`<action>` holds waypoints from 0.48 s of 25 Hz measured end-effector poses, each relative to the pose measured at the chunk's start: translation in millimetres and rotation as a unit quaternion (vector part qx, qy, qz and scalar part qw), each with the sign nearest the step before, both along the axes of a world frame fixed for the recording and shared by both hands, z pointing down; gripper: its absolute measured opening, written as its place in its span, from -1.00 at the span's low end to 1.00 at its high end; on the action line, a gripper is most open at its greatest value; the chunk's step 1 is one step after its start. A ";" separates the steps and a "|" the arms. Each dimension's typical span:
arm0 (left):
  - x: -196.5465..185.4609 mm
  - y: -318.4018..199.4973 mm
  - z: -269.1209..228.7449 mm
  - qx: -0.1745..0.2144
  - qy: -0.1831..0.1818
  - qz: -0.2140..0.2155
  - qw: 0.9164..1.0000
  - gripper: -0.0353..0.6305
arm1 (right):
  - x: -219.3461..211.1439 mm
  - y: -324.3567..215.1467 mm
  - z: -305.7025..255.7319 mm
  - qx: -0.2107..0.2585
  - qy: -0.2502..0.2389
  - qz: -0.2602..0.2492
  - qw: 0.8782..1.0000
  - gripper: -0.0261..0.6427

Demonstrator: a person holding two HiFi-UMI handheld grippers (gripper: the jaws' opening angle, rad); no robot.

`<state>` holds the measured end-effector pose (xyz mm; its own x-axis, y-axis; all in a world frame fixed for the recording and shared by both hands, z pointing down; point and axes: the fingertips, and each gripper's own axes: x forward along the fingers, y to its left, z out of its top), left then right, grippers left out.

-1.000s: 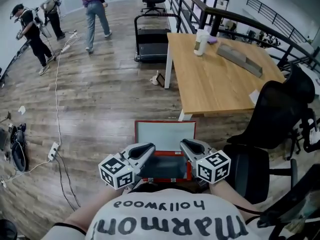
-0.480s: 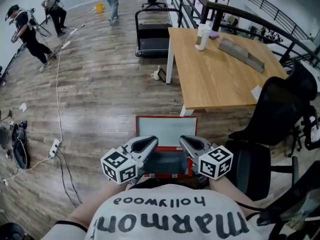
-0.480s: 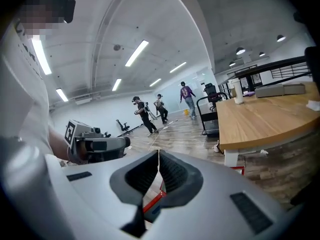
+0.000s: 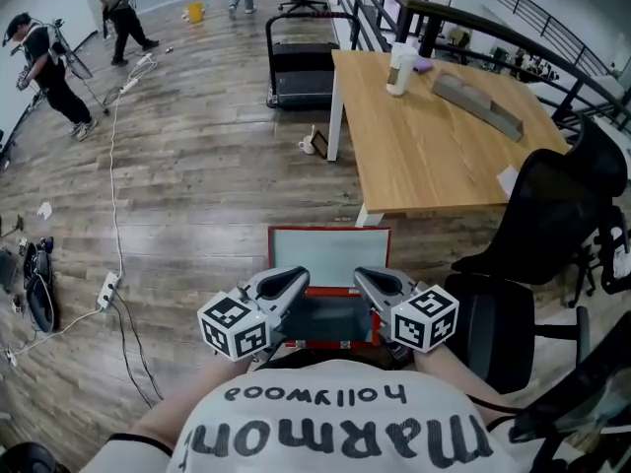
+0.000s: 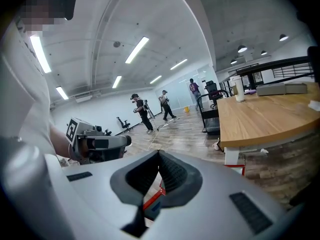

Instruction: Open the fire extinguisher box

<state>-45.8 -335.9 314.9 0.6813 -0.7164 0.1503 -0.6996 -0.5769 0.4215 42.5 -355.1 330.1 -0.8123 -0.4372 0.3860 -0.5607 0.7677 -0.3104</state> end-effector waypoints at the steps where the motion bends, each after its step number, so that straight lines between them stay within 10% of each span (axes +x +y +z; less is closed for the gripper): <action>1: -0.6 0.1 1.3 -0.002 0.000 0.000 1.000 -0.81 | -1.2 -0.2 0.6 0.000 0.001 -0.001 1.000 -0.89; 12: -5.5 -2.2 3.5 -0.007 0.001 -0.003 1.000 -0.81 | -6.6 -2.3 4.5 -0.001 0.009 -0.009 1.000 -0.89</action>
